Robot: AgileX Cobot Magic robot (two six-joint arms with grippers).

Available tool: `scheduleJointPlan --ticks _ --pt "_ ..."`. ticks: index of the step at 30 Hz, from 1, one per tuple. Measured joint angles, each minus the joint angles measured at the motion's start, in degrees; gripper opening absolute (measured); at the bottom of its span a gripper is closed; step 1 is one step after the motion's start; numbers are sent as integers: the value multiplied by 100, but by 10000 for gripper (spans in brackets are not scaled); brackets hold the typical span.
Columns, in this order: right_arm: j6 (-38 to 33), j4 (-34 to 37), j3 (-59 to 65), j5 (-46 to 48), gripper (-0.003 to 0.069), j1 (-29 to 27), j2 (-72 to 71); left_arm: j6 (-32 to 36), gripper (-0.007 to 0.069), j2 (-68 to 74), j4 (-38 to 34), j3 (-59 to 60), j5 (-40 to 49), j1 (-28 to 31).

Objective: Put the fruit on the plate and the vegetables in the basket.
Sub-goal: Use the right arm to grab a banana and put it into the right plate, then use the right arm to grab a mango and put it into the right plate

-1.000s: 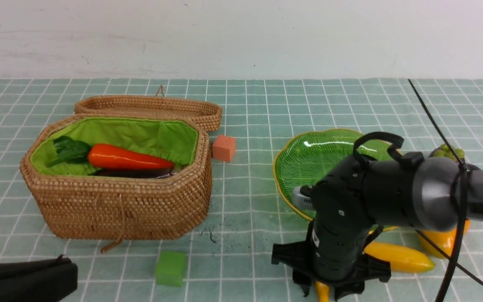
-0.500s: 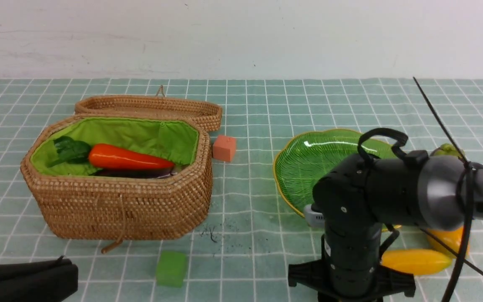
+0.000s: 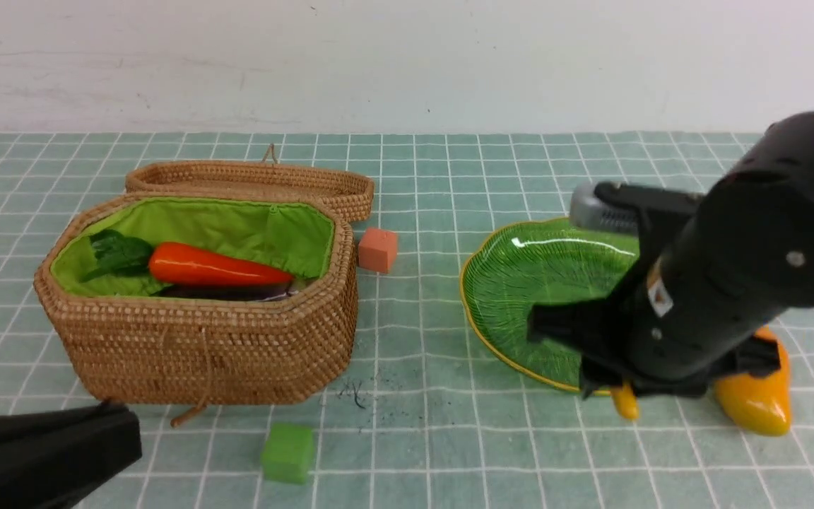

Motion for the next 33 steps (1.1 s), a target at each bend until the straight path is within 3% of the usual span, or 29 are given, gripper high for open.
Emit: scheduleJointPlan --ticks 4,10,14,15,17,20,23,27,29,32,33 --pt "-753 96 -22 -1018 251 -665 344 -20 -13 0 0 0 -404 0" --pt "-1700 348 -73 -1743 261 -1113 1084 -34 -13 0 0 0 -522 0" --pt "-1959 452 -116 -1782 445 -1152 1360 -34 -13 0 -51 0 -522 0" --pt "-1965 466 -121 -1775 456 -1152 1368 -34 -13 0 -55 0 -522 0" --pt "-1980 489 -184 -1623 582 -1152 1357 -34 -12 0 -63 0 -526 0" --pt "-1985 489 -378 -1188 645 -1152 1203 -34 -11 0 -67 0 -526 0" --pt "-1985 379 -535 -721 643 -1152 977 -34 -10 0 -67 0 -526 0" --pt "-1991 -17 -608 189 554 -1386 413 -34 -8 0 -102 0 -520 0" --pt "-2088 -50 -480 691 486 -1931 215 -34 -8 0 -60 0 -520 0" --pt "-2248 114 -232 738 458 -2398 188 -34 -6 0 -13 0 -520 0" --pt "-2503 504 135 474 448 -2861 226 -34 -5 0 12 0 -520 0"
